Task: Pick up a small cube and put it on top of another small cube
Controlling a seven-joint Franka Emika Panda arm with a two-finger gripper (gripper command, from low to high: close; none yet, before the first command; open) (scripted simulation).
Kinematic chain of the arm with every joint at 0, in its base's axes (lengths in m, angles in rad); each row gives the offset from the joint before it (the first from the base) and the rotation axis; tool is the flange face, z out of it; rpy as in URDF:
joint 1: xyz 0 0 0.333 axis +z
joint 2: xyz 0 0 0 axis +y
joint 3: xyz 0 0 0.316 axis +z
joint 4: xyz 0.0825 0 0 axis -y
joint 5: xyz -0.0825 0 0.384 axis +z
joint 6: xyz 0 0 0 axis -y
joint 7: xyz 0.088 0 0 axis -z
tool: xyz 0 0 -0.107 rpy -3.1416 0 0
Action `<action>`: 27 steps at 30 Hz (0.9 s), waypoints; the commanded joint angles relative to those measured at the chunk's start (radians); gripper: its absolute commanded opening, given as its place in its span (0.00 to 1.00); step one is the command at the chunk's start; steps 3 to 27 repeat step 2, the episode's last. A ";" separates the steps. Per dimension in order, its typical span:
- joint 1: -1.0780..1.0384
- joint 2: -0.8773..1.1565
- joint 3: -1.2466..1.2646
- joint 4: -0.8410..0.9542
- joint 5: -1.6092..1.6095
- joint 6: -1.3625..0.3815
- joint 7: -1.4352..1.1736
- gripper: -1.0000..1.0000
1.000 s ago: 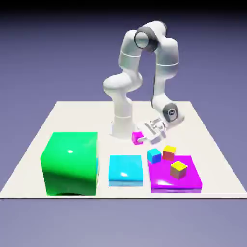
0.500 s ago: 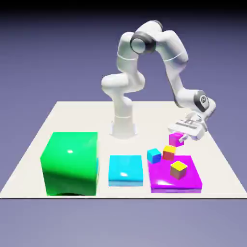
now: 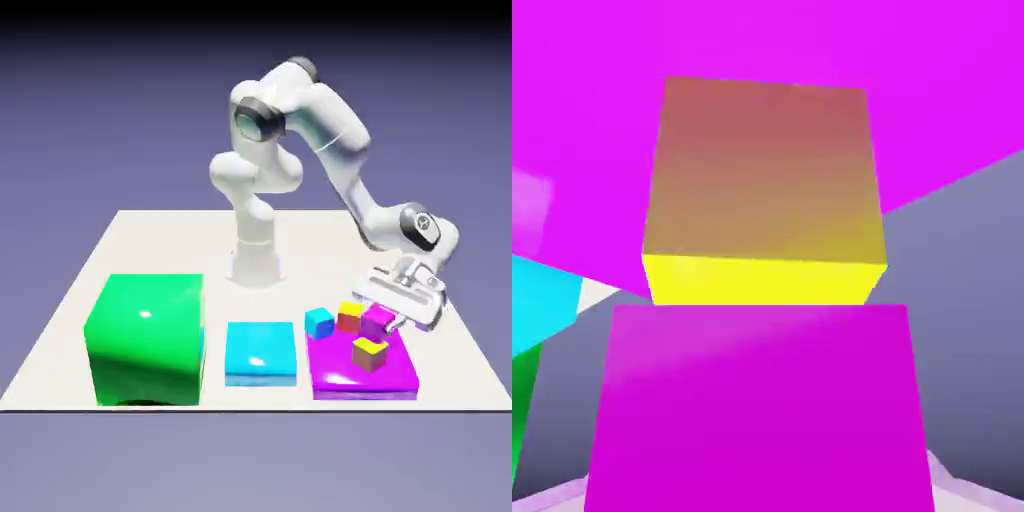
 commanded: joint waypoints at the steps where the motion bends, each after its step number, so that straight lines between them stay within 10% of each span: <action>1: 0.005 -0.029 0.034 -0.002 0.043 -0.016 -0.012 1.00; 27: 0.010 -0.058 0.067 -0.003 0.087 -0.031 -0.024 1.00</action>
